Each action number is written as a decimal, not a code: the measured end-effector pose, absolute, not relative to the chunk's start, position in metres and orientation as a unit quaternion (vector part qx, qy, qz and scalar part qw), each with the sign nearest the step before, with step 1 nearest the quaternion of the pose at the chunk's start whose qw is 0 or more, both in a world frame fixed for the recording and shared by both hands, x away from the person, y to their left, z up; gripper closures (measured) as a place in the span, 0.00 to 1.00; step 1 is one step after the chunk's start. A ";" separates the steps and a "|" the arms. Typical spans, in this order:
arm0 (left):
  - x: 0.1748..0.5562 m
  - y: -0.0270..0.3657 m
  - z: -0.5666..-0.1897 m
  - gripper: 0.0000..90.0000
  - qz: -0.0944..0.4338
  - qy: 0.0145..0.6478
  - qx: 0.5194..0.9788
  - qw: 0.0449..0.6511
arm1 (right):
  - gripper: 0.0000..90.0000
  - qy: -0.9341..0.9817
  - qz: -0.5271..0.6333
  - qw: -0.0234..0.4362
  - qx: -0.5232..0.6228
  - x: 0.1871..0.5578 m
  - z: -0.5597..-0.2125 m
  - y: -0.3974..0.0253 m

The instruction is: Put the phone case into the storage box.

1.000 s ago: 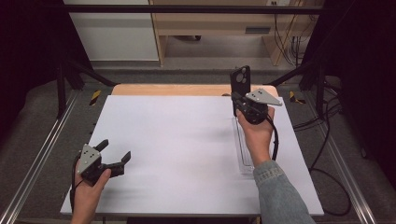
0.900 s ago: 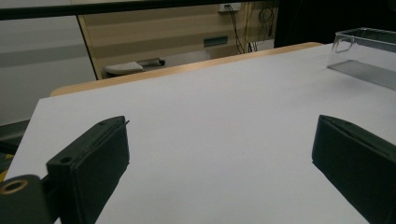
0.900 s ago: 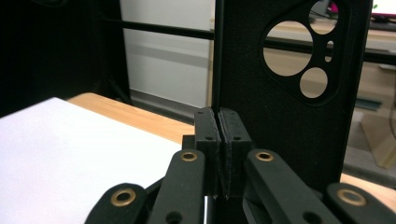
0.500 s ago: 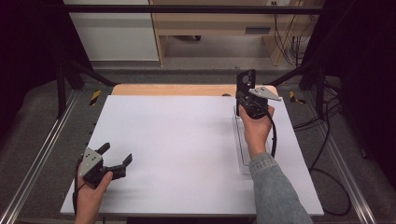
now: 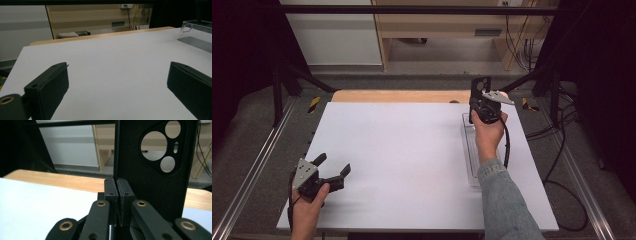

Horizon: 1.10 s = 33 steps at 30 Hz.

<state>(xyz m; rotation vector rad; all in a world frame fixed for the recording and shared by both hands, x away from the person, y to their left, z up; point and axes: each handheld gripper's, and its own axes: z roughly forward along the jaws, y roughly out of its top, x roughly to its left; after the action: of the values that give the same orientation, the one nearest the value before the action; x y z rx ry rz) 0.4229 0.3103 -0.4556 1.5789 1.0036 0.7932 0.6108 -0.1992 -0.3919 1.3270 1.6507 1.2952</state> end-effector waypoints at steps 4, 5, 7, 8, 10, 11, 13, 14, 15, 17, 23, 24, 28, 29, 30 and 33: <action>0.423 0.310 -0.456 0.05 0.339 0.415 0.666 0.519 | 0.97 0.632 0.486 0.325 0.509 0.614 -0.397 -0.199; 0.423 0.310 -0.456 0.05 0.341 0.415 0.667 0.516 | 0.97 0.631 0.486 0.324 0.510 0.614 -0.397 -0.199; 0.423 0.310 -0.457 0.05 0.339 0.416 0.666 0.519 | 0.97 0.633 0.483 0.324 0.511 0.616 -0.400 -0.198; 0.423 0.310 -0.456 0.05 0.339 0.416 0.666 0.519 | 0.97 0.633 0.483 0.323 0.512 0.616 -0.401 -0.198; 0.423 0.310 -0.457 0.05 0.339 0.416 0.665 0.519 | 0.97 0.633 0.480 0.323 0.515 0.617 -0.403 -0.197; 0.423 0.310 -0.457 0.05 0.338 0.416 0.665 0.520 | 0.97 0.632 0.480 0.321 0.516 0.618 -0.404 -0.197; 0.423 0.311 -0.457 0.05 0.337 0.417 0.665 0.520 | 0.98 0.631 0.480 0.321 0.519 0.619 -0.406 -0.197; 0.423 0.311 -0.457 0.05 0.337 0.417 0.665 0.520 | 0.98 0.631 0.479 0.320 0.520 0.619 -0.406 -0.197; 0.423 0.311 -0.457 0.05 0.337 0.417 0.664 0.520 | 0.98 0.632 0.478 0.320 0.519 0.619 -0.407 -0.197; 0.423 0.311 -0.457 0.05 0.337 0.418 0.664 0.521 | 0.98 0.633 0.476 0.320 0.520 0.619 -0.408 -0.197; 0.424 0.311 -0.457 0.05 0.334 0.419 0.663 0.522 | 0.98 0.635 0.469 0.323 0.522 0.620 -0.411 -0.196; 0.424 0.311 -0.457 0.05 0.334 0.419 0.663 0.523 | 0.98 0.634 0.469 0.322 0.525 0.620 -0.412 -0.196; 0.423 0.311 -0.457 0.05 0.335 0.420 0.663 0.522 | 0.98 0.634 0.467 0.319 0.527 0.620 -0.417 -0.195; 0.423 0.311 -0.457 0.05 0.334 0.419 0.663 0.522 | 0.98 0.635 0.466 0.320 0.527 0.620 -0.417 -0.195; 0.423 0.311 -0.457 0.05 0.333 0.420 0.663 0.523 | 0.98 0.635 0.466 0.319 0.527 0.620 -0.419 -0.194; 0.423 0.311 -0.457 0.05 0.334 0.419 0.663 0.523 | 0.98 0.636 0.464 0.317 0.529 0.620 -0.422 -0.194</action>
<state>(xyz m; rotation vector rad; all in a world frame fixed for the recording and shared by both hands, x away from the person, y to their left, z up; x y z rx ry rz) 0.4234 0.3108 -0.4573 1.5865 1.0037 0.7988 0.6197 -0.1943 -0.4216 1.3929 1.6746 1.2216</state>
